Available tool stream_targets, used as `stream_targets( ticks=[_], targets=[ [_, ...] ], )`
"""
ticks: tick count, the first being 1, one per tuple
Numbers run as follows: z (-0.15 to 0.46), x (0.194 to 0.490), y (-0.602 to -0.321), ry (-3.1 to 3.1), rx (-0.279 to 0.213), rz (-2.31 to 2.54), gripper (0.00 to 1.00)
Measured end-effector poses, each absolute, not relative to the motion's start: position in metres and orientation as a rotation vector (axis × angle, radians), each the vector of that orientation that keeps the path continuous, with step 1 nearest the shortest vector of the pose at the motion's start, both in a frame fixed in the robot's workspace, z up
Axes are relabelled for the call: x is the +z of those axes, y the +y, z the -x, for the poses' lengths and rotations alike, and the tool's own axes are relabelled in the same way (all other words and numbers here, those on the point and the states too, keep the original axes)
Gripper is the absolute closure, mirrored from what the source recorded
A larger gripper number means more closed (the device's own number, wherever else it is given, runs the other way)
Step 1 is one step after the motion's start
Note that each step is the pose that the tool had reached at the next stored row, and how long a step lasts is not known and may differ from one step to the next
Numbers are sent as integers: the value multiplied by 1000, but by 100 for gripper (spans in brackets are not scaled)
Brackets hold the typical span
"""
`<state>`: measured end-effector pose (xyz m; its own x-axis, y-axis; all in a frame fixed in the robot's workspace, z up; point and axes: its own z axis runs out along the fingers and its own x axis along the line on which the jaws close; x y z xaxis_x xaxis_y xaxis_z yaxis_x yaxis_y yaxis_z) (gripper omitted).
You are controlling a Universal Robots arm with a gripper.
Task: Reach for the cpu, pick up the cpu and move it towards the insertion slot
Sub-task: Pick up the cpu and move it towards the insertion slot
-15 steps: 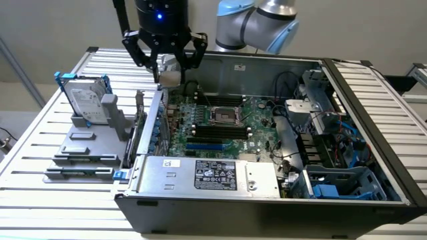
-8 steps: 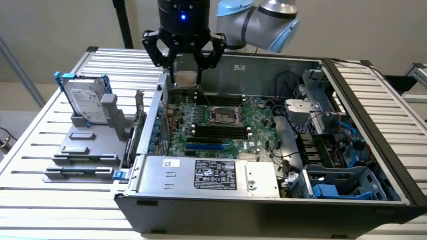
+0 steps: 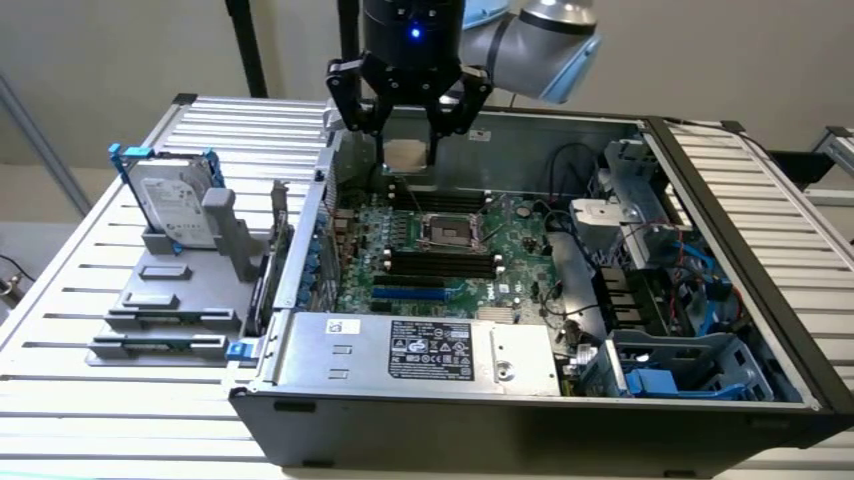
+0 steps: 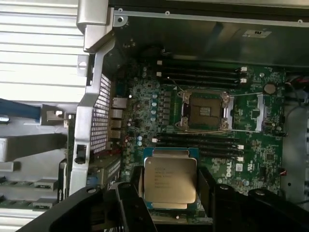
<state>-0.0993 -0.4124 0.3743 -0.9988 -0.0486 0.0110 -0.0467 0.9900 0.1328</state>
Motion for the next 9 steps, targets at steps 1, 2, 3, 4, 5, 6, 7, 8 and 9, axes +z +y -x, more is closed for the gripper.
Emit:
stream_targets(
  ticks=[1, 2, 3, 4, 5, 6, 7, 8, 9],
  targets=[
    [97, 374, -410, -3119, -207, -75, 45],
    [94, 374, -408, -3120, -207, -75, 45],
    [91, 374, -405, -3120, -207, -75, 45],
    [89, 374, -403, -3120, -207, -75, 45],
    [86, 374, -401, -3120, -207, -75, 45],
    [84, 374, -398, -3120, -206, -75, 45],
    [81, 374, -396, -3120, -206, -75, 45],
    [79, 374, -394, -3120, -205, -75, 45],
    [76, 374, -392, -3120, -204, -75, 45]
  ],
)
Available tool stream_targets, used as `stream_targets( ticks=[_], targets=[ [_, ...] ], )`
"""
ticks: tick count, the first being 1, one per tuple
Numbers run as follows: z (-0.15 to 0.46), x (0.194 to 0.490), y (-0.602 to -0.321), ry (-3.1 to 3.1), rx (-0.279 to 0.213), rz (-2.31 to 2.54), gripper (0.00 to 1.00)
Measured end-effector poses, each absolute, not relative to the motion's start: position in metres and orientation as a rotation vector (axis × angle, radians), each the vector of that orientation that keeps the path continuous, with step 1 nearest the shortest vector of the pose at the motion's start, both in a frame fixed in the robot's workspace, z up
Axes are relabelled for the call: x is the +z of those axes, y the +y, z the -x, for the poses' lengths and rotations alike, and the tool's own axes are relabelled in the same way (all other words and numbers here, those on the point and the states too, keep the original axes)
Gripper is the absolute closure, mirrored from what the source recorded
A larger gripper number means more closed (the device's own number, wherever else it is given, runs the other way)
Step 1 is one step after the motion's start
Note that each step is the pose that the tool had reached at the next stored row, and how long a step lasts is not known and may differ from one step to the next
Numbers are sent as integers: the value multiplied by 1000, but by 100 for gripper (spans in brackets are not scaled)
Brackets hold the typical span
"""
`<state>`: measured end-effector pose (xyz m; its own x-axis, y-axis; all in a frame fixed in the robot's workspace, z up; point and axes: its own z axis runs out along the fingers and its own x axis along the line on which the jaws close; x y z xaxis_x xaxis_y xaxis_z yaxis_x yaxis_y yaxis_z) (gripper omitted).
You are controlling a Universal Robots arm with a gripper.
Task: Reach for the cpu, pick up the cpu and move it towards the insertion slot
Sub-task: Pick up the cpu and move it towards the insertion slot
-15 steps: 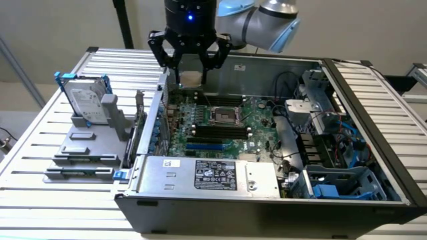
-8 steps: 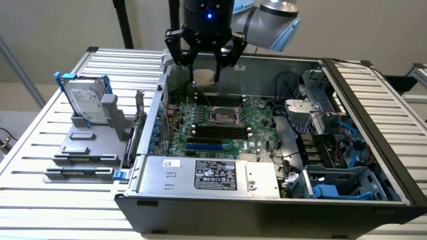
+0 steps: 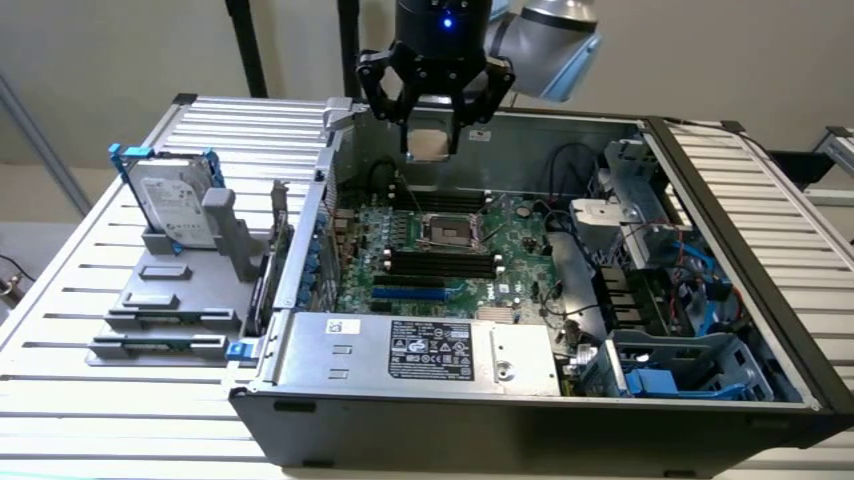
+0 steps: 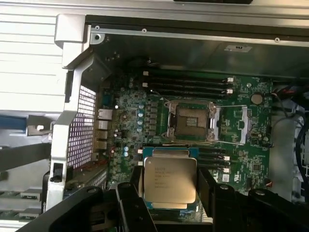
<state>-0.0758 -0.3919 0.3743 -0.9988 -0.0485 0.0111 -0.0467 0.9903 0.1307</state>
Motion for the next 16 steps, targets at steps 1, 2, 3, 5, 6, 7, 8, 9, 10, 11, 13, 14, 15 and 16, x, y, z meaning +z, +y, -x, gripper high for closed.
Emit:
stream_targets(
  ticks=[1, 2, 3, 5, 6, 7, 8, 9, 10, 11, 13, 14, 15, 16],
  targets=[
    [73, 374, -390, -3120, -204, -75, 45],
    [70, 374, -388, -3120, -202, -75, 45],
    [68, 374, -386, -3120, -199, -75, 45],
    [62, 374, -383, -3120, -191, -75, 45],
    [59, 374, -382, -3121, -187, -75, 45],
    [56, 374, -381, -3121, -180, -74, 45],
    [54, 374, -380, -3121, -172, -74, 45],
    [51, 374, -379, -3122, -164, -74, 45],
    [49, 374, -379, -3122, -156, -73, 45],
    [47, 374, -378, -3122, -149, -72, 45],
    [45, 374, -376, -3123, -144, -67, 45],
    [44, 374, -375, -3123, -144, -62, 45],
    [44, 374, -374, -3123, -143, -59, 45],
    [43, 374, -373, -3123, -143, -55, 45]
  ],
)
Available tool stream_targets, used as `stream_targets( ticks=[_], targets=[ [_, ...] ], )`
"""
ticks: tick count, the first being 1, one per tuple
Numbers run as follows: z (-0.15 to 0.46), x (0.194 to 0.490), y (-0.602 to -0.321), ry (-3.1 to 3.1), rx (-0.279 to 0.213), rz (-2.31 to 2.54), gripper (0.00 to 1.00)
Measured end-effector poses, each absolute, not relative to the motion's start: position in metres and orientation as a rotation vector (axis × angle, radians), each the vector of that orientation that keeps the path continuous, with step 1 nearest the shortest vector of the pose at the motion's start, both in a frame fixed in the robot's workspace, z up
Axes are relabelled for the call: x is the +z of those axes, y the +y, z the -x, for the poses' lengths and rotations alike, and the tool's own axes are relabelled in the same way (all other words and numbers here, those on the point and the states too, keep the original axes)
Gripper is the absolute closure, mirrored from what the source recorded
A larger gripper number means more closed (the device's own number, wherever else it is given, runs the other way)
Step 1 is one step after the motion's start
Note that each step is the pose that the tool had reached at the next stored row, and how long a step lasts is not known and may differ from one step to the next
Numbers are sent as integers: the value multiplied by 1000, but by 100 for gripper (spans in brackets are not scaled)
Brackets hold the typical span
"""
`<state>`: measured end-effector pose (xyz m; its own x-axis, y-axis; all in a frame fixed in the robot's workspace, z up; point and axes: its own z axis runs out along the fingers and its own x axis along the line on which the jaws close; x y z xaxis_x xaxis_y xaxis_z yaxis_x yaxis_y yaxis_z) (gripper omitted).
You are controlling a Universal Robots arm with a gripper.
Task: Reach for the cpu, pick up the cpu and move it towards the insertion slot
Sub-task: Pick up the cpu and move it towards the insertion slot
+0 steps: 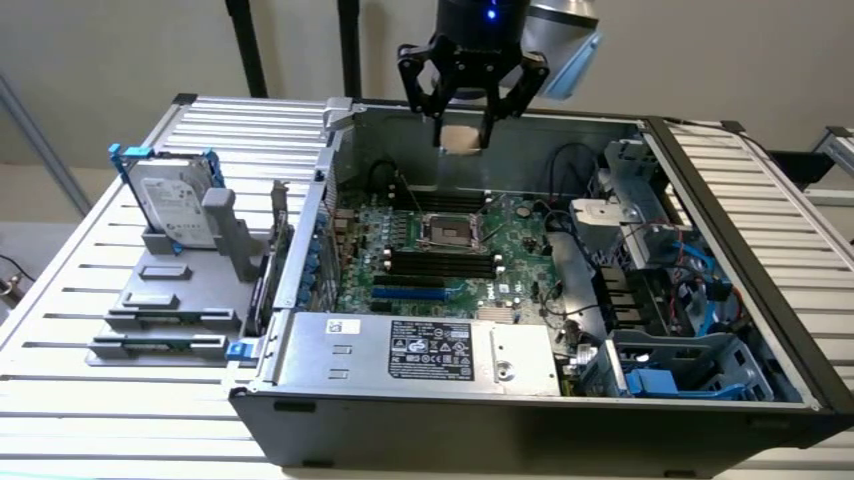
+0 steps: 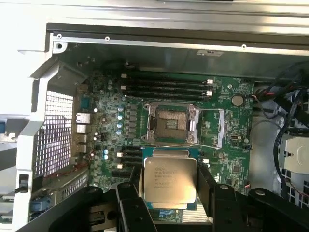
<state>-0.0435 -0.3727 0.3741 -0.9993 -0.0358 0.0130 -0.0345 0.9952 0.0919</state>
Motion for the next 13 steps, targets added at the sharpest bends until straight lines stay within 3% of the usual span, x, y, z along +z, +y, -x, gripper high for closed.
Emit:
stream_targets(
  ticks=[13],
  targets=[
    [42, 373, -355, -3125, -144, -7, 45]
  ],
)
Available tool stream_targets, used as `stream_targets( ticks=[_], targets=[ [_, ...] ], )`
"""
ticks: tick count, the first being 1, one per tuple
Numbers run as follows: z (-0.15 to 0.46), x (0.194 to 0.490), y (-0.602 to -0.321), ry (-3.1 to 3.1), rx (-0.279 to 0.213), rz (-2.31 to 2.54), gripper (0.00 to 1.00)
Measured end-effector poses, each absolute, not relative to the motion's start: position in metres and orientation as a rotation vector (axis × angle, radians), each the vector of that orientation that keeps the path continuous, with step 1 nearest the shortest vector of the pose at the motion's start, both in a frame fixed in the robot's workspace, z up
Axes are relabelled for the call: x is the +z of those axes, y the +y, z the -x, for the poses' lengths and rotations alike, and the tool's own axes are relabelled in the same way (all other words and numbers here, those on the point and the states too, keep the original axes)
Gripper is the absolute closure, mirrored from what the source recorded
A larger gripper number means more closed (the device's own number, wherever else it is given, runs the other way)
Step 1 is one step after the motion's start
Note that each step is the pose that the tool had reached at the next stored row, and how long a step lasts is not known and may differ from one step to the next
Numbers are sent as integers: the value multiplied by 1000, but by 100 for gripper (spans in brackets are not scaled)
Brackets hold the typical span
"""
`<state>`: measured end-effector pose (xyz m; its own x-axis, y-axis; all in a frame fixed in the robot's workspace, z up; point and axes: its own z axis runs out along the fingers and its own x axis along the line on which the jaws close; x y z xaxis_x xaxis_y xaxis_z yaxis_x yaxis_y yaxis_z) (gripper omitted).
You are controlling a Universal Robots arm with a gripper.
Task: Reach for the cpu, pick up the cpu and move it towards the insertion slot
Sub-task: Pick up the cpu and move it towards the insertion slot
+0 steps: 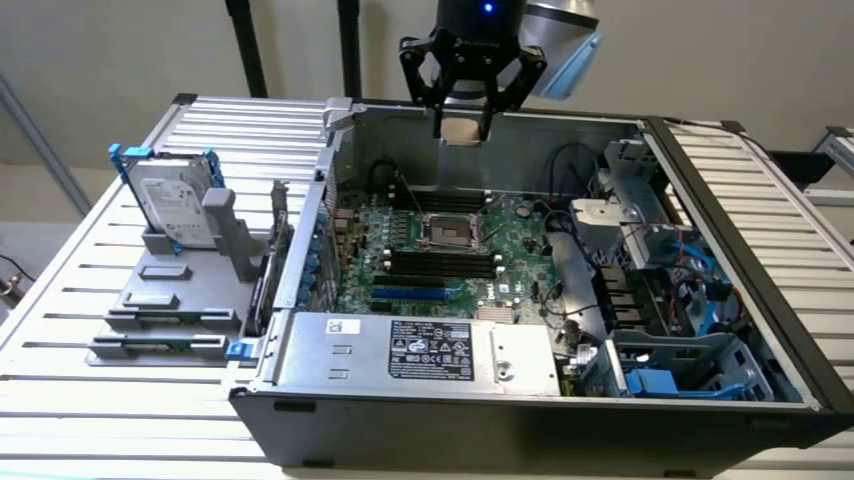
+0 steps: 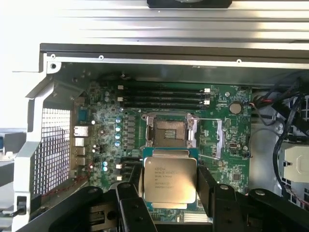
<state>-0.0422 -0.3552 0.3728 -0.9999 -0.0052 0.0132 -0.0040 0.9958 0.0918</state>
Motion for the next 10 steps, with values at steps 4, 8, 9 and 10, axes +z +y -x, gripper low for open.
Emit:
stream_targets(
  ticks=[4, 8, 9, 10],
  targets=[
    [41, 373, -354, -3125, -144, -5, 45],
    [41, 373, -354, -3125, -144, -5, 45],
    [41, 373, -354, -3125, -144, -5, 45],
    [41, 373, -354, -3125, -144, -5, 45]
  ],
)
